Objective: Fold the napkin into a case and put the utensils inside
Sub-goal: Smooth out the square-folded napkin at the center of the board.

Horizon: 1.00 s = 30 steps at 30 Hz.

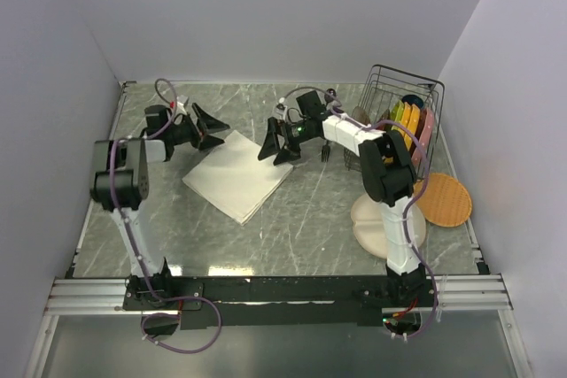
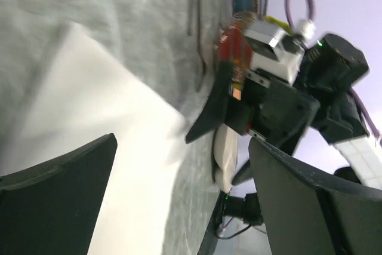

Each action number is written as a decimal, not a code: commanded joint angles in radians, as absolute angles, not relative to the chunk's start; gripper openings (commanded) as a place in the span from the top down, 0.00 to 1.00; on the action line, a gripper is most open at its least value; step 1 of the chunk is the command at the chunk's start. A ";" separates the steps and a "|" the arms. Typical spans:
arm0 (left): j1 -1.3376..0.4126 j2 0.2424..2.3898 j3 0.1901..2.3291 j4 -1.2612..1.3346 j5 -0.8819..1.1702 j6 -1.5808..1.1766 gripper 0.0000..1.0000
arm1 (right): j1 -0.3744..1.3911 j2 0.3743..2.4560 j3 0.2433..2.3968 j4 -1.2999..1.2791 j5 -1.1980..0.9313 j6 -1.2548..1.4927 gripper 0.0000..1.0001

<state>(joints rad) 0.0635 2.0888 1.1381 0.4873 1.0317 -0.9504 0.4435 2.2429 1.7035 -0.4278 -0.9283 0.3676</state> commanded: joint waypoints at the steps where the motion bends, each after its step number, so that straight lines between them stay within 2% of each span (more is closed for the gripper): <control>1: 0.058 1.815 1.022 0.401 1.086 -0.805 0.01 | 0.512 2.115 1.691 -0.393 -0.937 0.354 0.04; 6: 0.069 1.824 0.878 0.426 1.081 -0.801 0.01 | 0.525 2.200 1.667 -0.333 -0.927 0.426 0.06; 14: 0.167 1.931 0.835 0.336 1.091 -0.704 0.06 | 0.471 2.347 1.744 -0.429 -0.930 0.313 0.13; 17: 0.231 1.973 0.834 0.264 1.092 -0.643 0.07 | 0.457 2.359 1.712 -0.477 -0.908 0.287 0.14; 20: 0.278 1.987 0.836 0.198 1.100 -0.592 0.07 | 0.448 2.346 1.669 -0.524 -0.907 0.252 0.24; 23: 0.307 1.938 0.845 0.117 1.126 -0.520 0.07 | 0.446 2.306 1.645 -0.600 -0.914 0.195 0.33; 26: 0.307 1.847 0.897 -0.061 1.144 -0.360 0.04 | 0.446 2.226 1.635 -0.623 -0.945 0.173 0.36; 30: 0.296 1.678 0.998 -0.297 1.070 -0.111 0.01 | 0.454 2.134 1.684 -0.609 -0.985 0.215 0.39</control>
